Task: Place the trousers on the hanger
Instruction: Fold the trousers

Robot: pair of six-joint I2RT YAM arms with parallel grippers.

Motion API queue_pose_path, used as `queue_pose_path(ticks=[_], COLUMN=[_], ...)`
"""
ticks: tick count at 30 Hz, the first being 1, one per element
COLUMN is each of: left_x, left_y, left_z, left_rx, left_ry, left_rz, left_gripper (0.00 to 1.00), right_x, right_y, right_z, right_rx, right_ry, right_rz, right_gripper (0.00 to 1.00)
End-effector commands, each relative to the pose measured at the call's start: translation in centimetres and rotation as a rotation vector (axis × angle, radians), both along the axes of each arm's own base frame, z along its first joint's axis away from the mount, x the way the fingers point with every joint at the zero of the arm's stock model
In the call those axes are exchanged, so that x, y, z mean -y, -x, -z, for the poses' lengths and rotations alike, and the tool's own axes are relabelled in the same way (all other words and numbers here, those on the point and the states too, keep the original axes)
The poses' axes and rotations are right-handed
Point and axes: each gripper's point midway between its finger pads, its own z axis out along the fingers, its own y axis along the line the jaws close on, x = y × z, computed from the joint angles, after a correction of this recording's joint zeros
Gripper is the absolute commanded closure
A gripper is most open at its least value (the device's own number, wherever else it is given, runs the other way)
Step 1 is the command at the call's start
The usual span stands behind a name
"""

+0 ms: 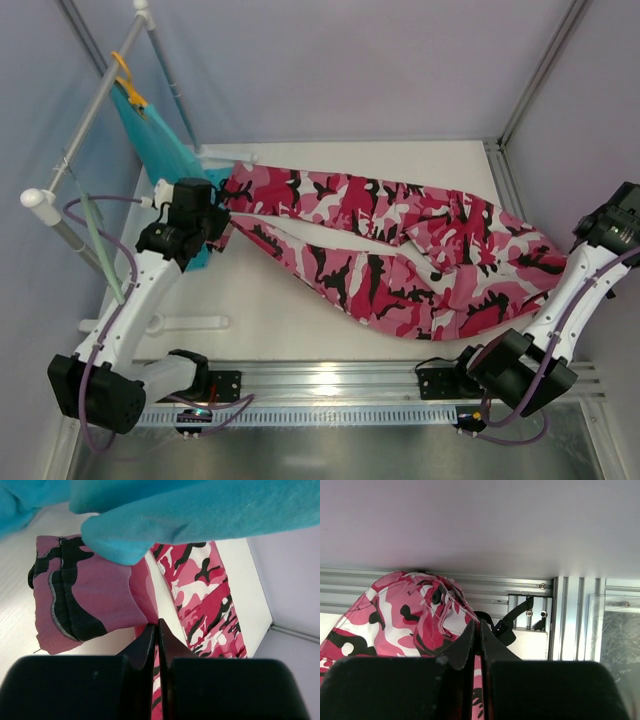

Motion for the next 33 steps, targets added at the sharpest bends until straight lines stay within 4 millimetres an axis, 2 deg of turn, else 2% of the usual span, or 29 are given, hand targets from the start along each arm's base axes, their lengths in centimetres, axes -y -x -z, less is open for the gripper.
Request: queue_pose_path(ticks=[1, 2, 4, 6, 9, 14, 18, 22, 23, 25, 29, 30, 31, 32, 33], left_x=[0.0, -0.7, -1.0, -1.2, -0.5, 1.0, 1.7, 1.9, 2.1, 2.3, 2.9, 2.9, 2.9, 2.9, 2.9], left_y=[-2.9, -3.4, -4.5, -5.5, -7.1, -9.2, -10.0, -10.8, -11.1, -11.4, -11.4, -11.1, -11.0, -10.9, -10.8], left_z=[-2.8, -3.4, -3.4, -4.3, -4.3, -2.8, -1.2, 0.6, 0.3, 1.3, 2.2, 2.8, 3.0, 3.1, 3.5], left_rx=[0.095, 0.11, 0.111, 0.13, 0.125, 0.119, 0.085, 0.036, 0.034, 0.001, -0.024, -0.037, -0.041, -0.043, -0.048], left_ry=[-0.039, -0.061, -0.079, -0.091, -0.074, -0.023, -0.003, -0.008, -0.008, -0.012, 0.003, 0.008, 0.008, 0.011, 0.009], left_rz=[-0.01, -0.049, -0.071, -0.094, -0.09, -0.063, -0.054, -0.067, -0.062, -0.055, -0.038, -0.039, -0.035, -0.034, -0.034], left_gripper=[1.0, 1.0, 1.0, 1.0, 1.0, 1.0, 1.0, 1.0, 1.0, 1.0, 1.0, 1.0, 1.0, 1.0, 1.0], right_x=[1.4, 1.5, 2.1, 2.4, 2.8, 2.5, 1.6, 2.2, 2.3, 2.0, 1.4, 1.2, 1.0, 0.9, 0.7], right_y=[-1.6, -1.8, -1.7, -1.7, -2.3, -5.0, -7.5, -7.1, -7.2, -7.7, -6.5, -5.8, -5.5, -5.2, -4.9], right_z=[-1.9, -1.7, -1.6, -1.6, -1.1, 0.8, 2.8, 4.1, 4.2, 5.2, 7.4, 7.9, 7.9, 8.0, 8.0], right_rx=[0.061, 0.054, 0.032, 0.036, 0.038, 0.097, 0.158, 0.132, 0.128, 0.121, 0.071, 0.047, 0.036, 0.026, 0.018], right_ry=[0.033, 0.028, 0.022, 0.019, 0.008, -0.059, -0.143, -0.155, -0.156, -0.187, -0.215, -0.221, -0.226, -0.227, -0.234], right_rz=[-0.003, -0.001, 0.018, 0.035, 0.03, -0.059, -0.134, -0.085, -0.086, -0.107, -0.086, -0.073, -0.07, -0.063, -0.059], right_gripper=[0.96, 0.96, 0.96, 0.96, 0.96, 0.96, 0.96, 0.96, 0.96, 0.96, 0.96, 0.91, 0.59, 0.48, 0.43])
